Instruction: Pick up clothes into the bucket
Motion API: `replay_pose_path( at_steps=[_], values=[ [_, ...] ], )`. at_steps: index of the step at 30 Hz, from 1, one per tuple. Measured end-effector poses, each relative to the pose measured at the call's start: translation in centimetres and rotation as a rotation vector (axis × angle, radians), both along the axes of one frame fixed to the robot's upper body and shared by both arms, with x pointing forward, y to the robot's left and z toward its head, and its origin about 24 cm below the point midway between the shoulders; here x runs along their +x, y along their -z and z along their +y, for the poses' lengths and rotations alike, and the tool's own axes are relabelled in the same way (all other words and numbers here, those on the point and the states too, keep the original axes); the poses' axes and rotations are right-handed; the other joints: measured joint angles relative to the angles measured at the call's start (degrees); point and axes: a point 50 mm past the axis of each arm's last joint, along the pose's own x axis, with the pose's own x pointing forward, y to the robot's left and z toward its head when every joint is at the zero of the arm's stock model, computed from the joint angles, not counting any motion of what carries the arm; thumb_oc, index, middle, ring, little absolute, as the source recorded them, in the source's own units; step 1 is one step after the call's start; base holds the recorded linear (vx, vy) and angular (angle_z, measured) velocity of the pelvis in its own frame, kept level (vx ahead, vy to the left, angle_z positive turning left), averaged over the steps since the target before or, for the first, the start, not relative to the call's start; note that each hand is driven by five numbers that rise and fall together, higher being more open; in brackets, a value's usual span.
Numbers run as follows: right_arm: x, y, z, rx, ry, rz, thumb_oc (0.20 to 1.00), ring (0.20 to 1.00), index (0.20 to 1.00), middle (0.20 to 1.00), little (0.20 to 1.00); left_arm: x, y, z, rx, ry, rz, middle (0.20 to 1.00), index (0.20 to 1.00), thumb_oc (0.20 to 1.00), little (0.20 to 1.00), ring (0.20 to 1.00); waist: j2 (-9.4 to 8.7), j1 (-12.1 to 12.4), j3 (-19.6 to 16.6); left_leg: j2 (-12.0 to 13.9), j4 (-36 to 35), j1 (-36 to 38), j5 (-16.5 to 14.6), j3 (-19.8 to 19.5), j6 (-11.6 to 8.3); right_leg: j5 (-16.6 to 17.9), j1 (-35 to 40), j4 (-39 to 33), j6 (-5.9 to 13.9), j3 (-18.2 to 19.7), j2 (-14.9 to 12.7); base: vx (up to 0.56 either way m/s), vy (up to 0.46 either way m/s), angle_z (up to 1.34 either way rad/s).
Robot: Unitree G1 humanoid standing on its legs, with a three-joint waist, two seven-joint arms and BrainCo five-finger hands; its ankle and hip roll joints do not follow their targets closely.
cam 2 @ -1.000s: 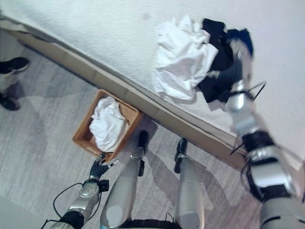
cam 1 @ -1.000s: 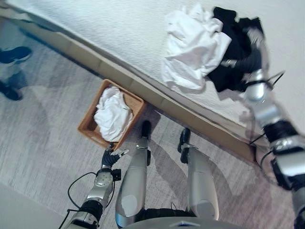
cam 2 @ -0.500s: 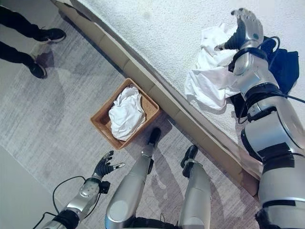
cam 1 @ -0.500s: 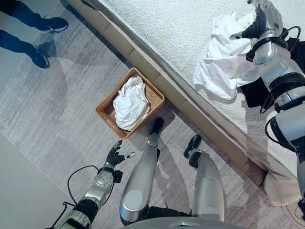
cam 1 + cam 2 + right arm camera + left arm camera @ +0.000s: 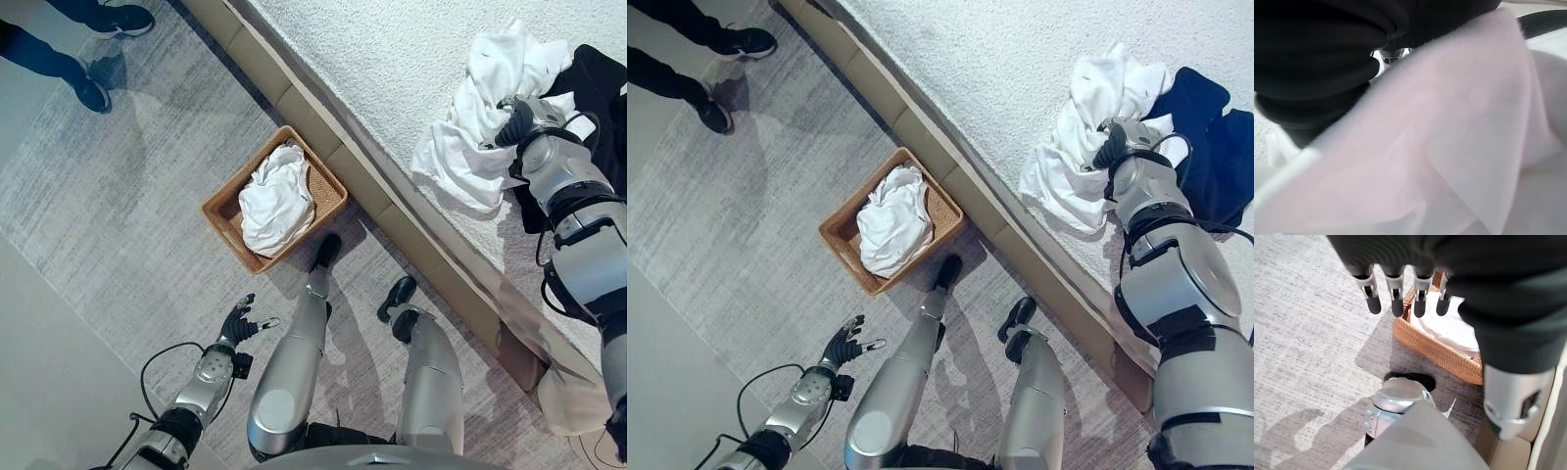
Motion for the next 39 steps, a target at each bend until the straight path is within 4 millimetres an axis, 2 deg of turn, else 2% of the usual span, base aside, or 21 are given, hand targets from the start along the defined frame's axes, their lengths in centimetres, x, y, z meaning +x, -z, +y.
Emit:
replay_pose_path(
  at_steps=[7, 11, 13, 15, 16, 17, 18, 21, 23, 26, 27, 29, 30, 31, 37, 38, 39],
  values=[
    [0.1, -0.5, 0.3, 0.001, -0.012, -0.013, 0.200, 0.200, 0.200, 0.200, 0.200, 1.1, -0.9, -0.5, -0.014, 0.016, -0.042, 1.000, 1.000, 1.000, 1.000, 1.000, 0.00, -0.1, 0.0, 0.1, 0.1, 0.0, 0.3, 0.2, 0.17, 0.2, 0.0, 0.0, -0.16, 0.1, 0.1, -0.01, 0.007, 0.00],
    [0.2, -2.1, 0.8, 0.011, -0.052, -0.101, 0.200, 0.200, 0.200, 0.200, 0.200, 1.9, -1.7, -0.7, -0.021, 0.022, -0.079, 1.000, 1.000, 1.000, 1.000, 1.000, 0.00, -0.3, 0.0, 0.2, 0.2, 0.0, 0.4, 0.4, 0.24, 0.4, 0.0, -0.3, -0.28, 0.1, 0.2, -0.04, 0.050, -0.02],
    [0.0, -4.2, 1.8, 0.009, -0.123, -0.207, 0.200, 0.200, 0.200, 0.200, 0.200, 2.4, -2.8, -1.0, -0.033, 0.037, -0.131, 1.000, 1.000, 1.000, 1.000, 1.000, -0.01, -1.1, 0.0, 0.5, 0.3, 0.1, 0.4, 0.9, 0.24, 0.8, 0.1, -0.7, -0.37, 0.3, 0.4, 0.00, 0.044, -0.09],
    [-0.5, -7.1, 3.8, 0.025, -0.234, -0.362, 0.200, 0.200, 0.200, 0.200, 0.200, 2.9, -4.1, -1.2, -0.042, 0.057, -0.192, 1.000, 1.000, 1.000, 1.000, 1.000, -0.08, -1.5, 0.0, 0.8, 0.4, 1.5, 0.5, 2.1, 0.27, 1.5, 1.3, -1.4, 0.03, 1.5, 0.9, 0.01, 0.075, -0.26],
    [-0.7, -8.1, 4.5, 0.031, -0.267, -0.415, 0.200, 0.200, 0.200, 0.200, 0.200, 3.5, -4.8, -1.3, -0.045, 0.065, -0.223, 1.000, 1.000, 1.000, 1.000, 1.000, -0.35, -2.8, 0.1, 0.9, 0.4, 3.2, 0.3, 2.7, 0.38, 2.1, 2.9, -2.2, -0.14, 2.2, 1.1, 0.02, 0.105, -0.28],
    [-0.9, -8.6, 5.1, 0.034, -0.300, -0.438, 0.200, 0.200, 0.200, 0.200, 0.200, 3.3, -4.9, -1.1, -0.046, 0.060, -0.226, 1.000, 1.000, 1.000, 1.000, 1.000, -0.45, -2.8, 0.2, 1.1, 0.6, 3.8, 0.1, 3.3, 0.70, 2.2, 3.6, -2.5, -0.09, 2.4, 1.5, 0.02, 0.091, -0.39],
    [-1.8, -10.1, 5.9, 0.020, -0.368, -0.507, 0.200, 0.200, 0.200, 0.200, 0.200, 3.9, -6.0, -1.0, -0.049, 0.063, -0.270, 1.000, 1.000, 1.000, 1.000, 1.000, -0.62, -3.1, 0.2, 1.5, 0.7, 5.7, -0.4, 4.6, 1.44, 3.1, 5.4, -4.0, 0.19, 3.7, 2.2, 0.01, 0.061, -0.45],
    [-2.5, -11.6, 6.1, 0.038, -0.401, -0.579, 0.200, 0.200, 0.200, 0.200, 0.200, 5.2, -8.2, -0.6, -0.041, 0.067, -0.358, 1.000, 1.000, 1.000, 1.000, 1.000, -1.17, -4.2, 0.1, 2.0, 0.5, 10.7, -1.6, 7.0, 2.31, 4.0, 9.9, -6.3, 0.90, 6.3, 3.0, 0.06, 0.072, -0.56],
    [-3.0, -12.5, 6.7, 0.053, -0.442, -0.613, 0.200, 0.200, 0.200, 0.200, 0.200, 5.6, -10.0, 0.3, -0.027, 0.063, -0.429, 1.000, 1.000, 1.000, 1.000, 1.000, -2.56, -6.5, -1.0, 2.4, -0.1, 13.0, -2.9, 8.4, 2.37, 3.9, 12.1, -8.4, 1.69, 7.6, 3.5, 0.09, 0.060, -0.41],
    [-3.7, -13.6, 6.4, 0.071, -0.458, -0.644, 0.200, 0.200, 0.200, 0.200, 0.200, 6.6, -12.3, 1.4, 0.017, 0.080, -0.501, 1.000, 1.000, 1.000, 1.000, 1.000, -4.28, -8.8, -2.4, 3.1, -0.6, 15.4, -3.4, 10.6, 2.68, 5.2, 14.5, -10.9, 2.73, 9.3, 4.5, 0.07, 0.037, -0.37],
    [-4.1, -14.1, 6.3, 0.082, -0.470, -0.662, 0.200, 0.200, 0.200, 0.200, 0.200, 7.3, -13.8, 1.4, 0.029, 0.094, -0.549, 1.000, 1.000, 1.000, 1.000, 1.000, -4.74, -10.0, -2.9, 3.2, -1.0, 17.2, -3.8, 11.6, 2.78, 6.0, 16.0, -12.1, 2.74, 10.0, 4.5, 0.11, 0.040, -0.36],
    [-4.7, -14.7, 6.6, 0.081, -0.505, -0.679, 0.200, 0.200, 0.200, 0.200, 0.200, 7.7, -15.0, 1.2, 0.031, 0.112, -0.595, 1.000, 1.000, 1.000, 1.000, 1.000, -4.68, -10.4, -3.5, 3.2, -1.9, 19.3, -3.8, 12.7, 3.24, 6.7, 17.7, -13.1, 3.23, 10.8, 4.7, 0.10, 0.029, -0.29],
    [-4.9, -14.7, 7.1, 0.091, -0.536, -0.677, 0.200, 0.200, 0.200, 0.200, 0.200, 8.1, -16.4, 1.0, 0.026, 0.118, -0.641, 1.000, 1.000, 1.000, 1.000, 1.000, -4.66, -11.8, -5.7, 3.2, -2.4, 19.9, -4.3, 13.0, 3.07, 6.8, 18.3, -14.2, 3.02, 11.2, 4.7, 0.12, 0.014, -0.31],
    [-5.0, -14.4, 7.8, 0.112, -0.582, -0.667, 0.200, 0.200, 0.200, 0.200, 0.200, 8.3, -17.3, 0.8, 0.022, 0.128, -0.680, 1.000, 1.000, 1.000, 1.000, 1.000, -4.78, -12.3, -7.2, 3.5, -3.4, 21.2, -3.9, 13.7, 3.29, 7.5, 19.4, -15.3, 3.35, 11.4, 5.2, 0.07, 0.014, -0.23],
    [-5.3, -11.7, 9.9, 0.163, -0.733, -0.505, 0.200, 0.200, 0.200, 0.200, 0.200, 9.0, -19.7, -1.1, 0.000, 0.173, -0.772, 1.000, 1.000, 1.000, 1.000, 1.000, -4.70, -14.2, -12.2, 4.7, -6.3, 26.8, -4.2, 15.7, 3.31, 9.0, 25.2, -20.4, 3.52, 12.6, 6.7, 0.09, -0.024, -0.22],
    [-5.5, -11.5, 10.8, 0.158, -0.781, -0.468, 0.200, 0.200, 0.200, 0.200, 0.200, 9.3, -20.4, -1.6, -0.003, 0.180, -0.804, 1.000, 1.000, 1.000, 1.000, 1.000, -4.72, -14.0, -12.4, 5.0, -7.1, 28.4, -4.2, 16.0, 3.32, 9.5, 26.7, -21.6, 3.62, 12.7, 7.1, 0.08, -0.033, -0.12],
    [-5.9, -11.2, 11.7, 0.167, -0.837, -0.431, 0.200, 0.200, 0.200, 0.200, 0.200, 9.6, -21.1, -2.5, -0.011, 0.194, -0.828, 1.000, 1.000, 1.000, 1.000, 1.000, -5.04, -15.2, -12.9, 5.3, -7.8, 30.0, -4.2, 16.3, 3.26, 9.5, 28.3, -22.6, 3.60, 12.7, 7.2, 0.08, -0.033, -0.11]
  ],
)
